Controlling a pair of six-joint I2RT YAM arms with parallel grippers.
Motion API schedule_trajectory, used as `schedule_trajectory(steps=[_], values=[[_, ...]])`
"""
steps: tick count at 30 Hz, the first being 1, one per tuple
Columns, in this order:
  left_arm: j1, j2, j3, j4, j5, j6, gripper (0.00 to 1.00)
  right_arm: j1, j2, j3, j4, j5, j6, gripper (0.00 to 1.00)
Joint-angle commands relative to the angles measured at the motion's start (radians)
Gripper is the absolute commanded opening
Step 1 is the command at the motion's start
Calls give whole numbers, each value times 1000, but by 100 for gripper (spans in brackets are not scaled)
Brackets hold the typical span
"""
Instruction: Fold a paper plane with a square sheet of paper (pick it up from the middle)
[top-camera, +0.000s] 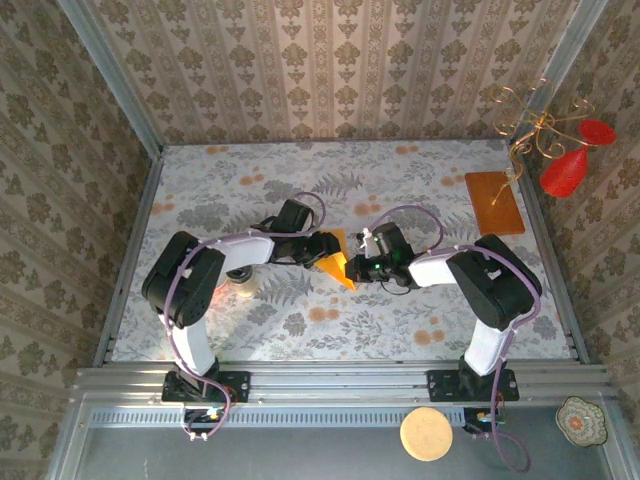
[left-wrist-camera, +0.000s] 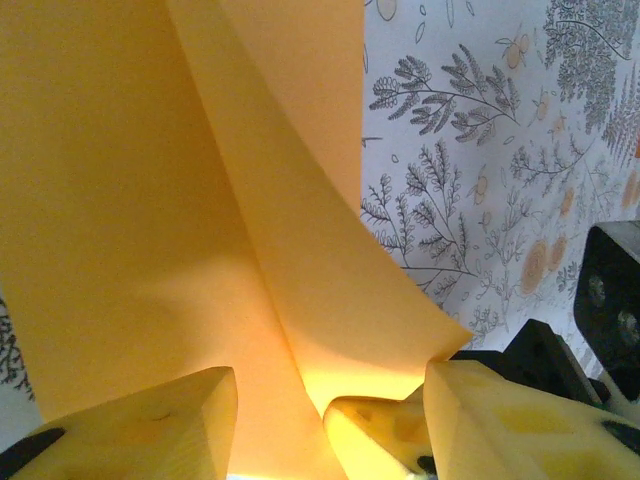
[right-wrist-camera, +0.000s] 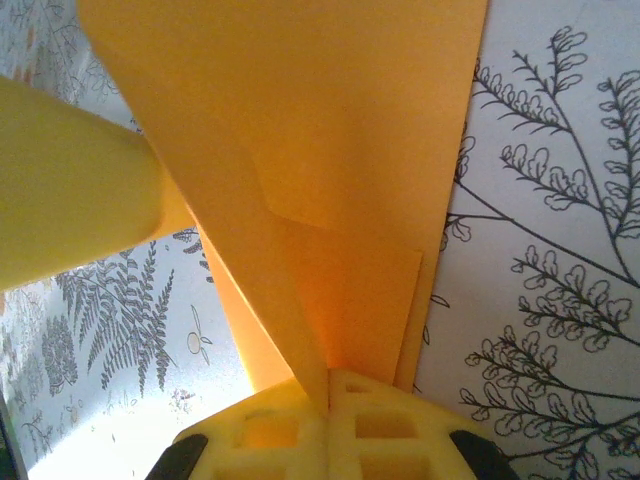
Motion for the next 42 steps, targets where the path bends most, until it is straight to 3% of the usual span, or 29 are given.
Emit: schedule_trajectory(steps=[1, 11, 24, 42], values=[[-8, 30, 27, -59, -20, 34, 55, -6, 20, -18, 6, -9, 13, 6], [-18, 63, 82, -162, -69, 48, 56, -10, 17, -23, 9, -11, 15, 7], [-40, 145, 189, -422, -197, 67, 55, -29, -89, -52, -20, -44, 61, 23], [-46, 185, 216, -489, -224, 55, 55, -21, -51, -39, -64, -121, 56, 26]])
